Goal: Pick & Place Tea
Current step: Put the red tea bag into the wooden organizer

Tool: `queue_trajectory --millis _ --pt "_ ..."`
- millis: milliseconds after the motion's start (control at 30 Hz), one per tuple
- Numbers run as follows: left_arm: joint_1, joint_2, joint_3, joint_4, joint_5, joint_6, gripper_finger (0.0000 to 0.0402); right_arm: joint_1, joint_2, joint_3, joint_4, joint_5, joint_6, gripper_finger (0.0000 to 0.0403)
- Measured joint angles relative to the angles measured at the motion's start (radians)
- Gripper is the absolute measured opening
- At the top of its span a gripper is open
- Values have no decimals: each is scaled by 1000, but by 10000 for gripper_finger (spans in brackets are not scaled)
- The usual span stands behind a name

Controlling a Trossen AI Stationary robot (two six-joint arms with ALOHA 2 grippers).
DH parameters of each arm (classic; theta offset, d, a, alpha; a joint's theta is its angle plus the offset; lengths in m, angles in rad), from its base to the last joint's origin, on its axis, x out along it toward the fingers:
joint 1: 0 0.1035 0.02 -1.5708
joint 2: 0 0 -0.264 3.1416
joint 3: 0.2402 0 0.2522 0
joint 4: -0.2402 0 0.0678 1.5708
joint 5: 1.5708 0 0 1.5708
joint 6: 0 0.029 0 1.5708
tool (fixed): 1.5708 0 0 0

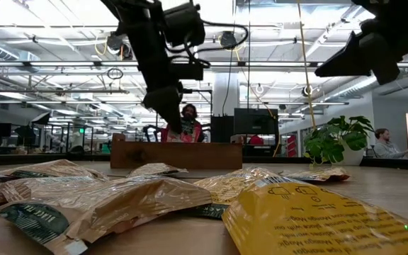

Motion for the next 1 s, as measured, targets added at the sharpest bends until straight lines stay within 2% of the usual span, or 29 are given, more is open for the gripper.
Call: queue_trajectory --millis 100,267,533,1000 --pt "24 3 0 -2 62 -14 3 -4 -46 -46 127 -49 -122 0" --pt "29 1 1 6 70 -14 3 -3 -88 -92 239 -48 -231 0" --pt "6 -30 2 -10 108 -14 2 -3 -93 -103 253 -49 -246 0" --pt "34 52 1 -23 146 -49 1 -3 -92 -103 253 -50 -246 0"
